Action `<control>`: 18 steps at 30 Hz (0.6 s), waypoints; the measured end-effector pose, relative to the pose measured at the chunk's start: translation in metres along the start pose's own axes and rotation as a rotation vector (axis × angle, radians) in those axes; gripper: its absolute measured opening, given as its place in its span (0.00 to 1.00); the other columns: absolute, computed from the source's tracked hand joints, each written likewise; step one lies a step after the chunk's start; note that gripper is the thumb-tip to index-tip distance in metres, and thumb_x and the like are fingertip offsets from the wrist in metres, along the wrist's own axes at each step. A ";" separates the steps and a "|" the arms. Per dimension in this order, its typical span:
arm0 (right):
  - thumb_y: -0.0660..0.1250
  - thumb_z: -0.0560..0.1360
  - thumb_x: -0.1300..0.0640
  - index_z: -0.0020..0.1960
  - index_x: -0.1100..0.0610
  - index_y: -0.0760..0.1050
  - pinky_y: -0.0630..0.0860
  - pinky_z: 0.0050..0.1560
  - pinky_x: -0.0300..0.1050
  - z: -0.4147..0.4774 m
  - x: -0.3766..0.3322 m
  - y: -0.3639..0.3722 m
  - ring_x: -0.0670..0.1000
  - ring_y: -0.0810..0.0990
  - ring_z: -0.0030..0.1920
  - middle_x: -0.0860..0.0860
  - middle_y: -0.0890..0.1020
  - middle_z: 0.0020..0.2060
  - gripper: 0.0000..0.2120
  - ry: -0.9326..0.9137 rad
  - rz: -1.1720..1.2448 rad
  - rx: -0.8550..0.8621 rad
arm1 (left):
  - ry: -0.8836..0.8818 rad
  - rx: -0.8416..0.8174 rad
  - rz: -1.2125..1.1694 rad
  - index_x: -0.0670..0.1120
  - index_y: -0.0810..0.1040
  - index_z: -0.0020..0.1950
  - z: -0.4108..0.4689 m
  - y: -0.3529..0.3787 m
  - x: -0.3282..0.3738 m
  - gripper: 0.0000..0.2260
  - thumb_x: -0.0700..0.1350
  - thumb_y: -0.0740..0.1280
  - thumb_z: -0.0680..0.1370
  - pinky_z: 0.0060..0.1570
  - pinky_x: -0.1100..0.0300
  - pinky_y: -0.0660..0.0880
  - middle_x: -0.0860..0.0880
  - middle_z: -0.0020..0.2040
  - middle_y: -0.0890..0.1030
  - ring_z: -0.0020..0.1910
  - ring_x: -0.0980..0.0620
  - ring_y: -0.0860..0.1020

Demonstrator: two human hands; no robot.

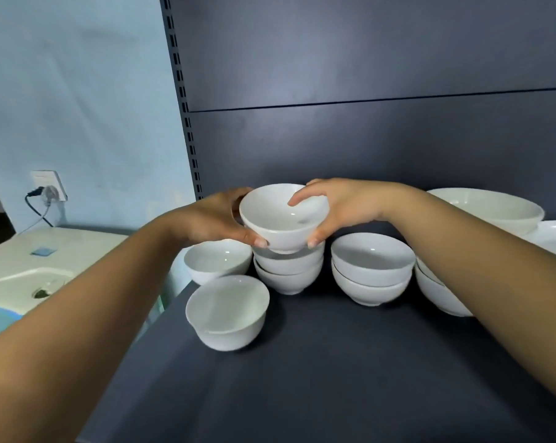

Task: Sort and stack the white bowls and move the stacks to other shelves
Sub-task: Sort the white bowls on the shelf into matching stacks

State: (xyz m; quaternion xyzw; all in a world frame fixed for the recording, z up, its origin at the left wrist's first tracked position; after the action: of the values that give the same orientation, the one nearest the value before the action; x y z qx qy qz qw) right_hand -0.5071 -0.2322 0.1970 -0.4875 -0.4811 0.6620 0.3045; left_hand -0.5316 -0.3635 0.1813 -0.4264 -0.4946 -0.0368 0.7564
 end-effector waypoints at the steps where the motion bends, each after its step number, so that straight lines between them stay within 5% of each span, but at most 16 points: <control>1: 0.76 0.63 0.46 0.64 0.39 0.66 0.62 0.64 0.40 0.008 0.003 0.001 0.46 0.61 0.68 0.42 0.64 0.68 0.33 0.003 -0.024 -0.007 | -0.006 0.005 -0.002 0.53 0.72 0.58 0.006 -0.004 -0.008 0.34 0.50 0.77 0.53 0.48 0.65 0.76 0.56 0.54 0.80 0.53 0.58 0.79; 6: 0.76 0.63 0.48 0.66 0.41 0.65 0.61 0.59 0.38 0.032 0.019 0.011 0.46 0.61 0.68 0.43 0.64 0.68 0.35 0.073 -0.007 -0.020 | -0.054 -0.027 0.010 0.50 0.70 0.62 0.033 -0.008 -0.044 0.39 0.51 0.78 0.53 0.58 0.53 0.75 0.52 0.57 0.79 0.58 0.52 0.77; 18: 0.76 0.63 0.48 0.67 0.42 0.64 0.61 0.67 0.40 0.037 0.050 0.052 0.44 0.60 0.70 0.39 0.63 0.69 0.36 0.280 0.119 -0.053 | -0.065 -0.184 -0.043 0.52 0.70 0.62 0.060 0.015 -0.099 0.39 0.52 0.77 0.53 0.61 0.55 0.72 0.54 0.58 0.78 0.59 0.55 0.76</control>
State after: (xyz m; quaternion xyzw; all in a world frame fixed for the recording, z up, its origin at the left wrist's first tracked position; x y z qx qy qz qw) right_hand -0.5556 -0.2195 0.1330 -0.6107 -0.4215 0.5914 0.3157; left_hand -0.6183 -0.3493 0.1036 -0.4843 -0.5226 -0.0842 0.6966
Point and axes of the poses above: each hand's wrist, its own z-axis towards the middle knuckle, its own y-axis out of the palm, x = y × z, the point moved 9 cm from there along z, towards the middle knuckle
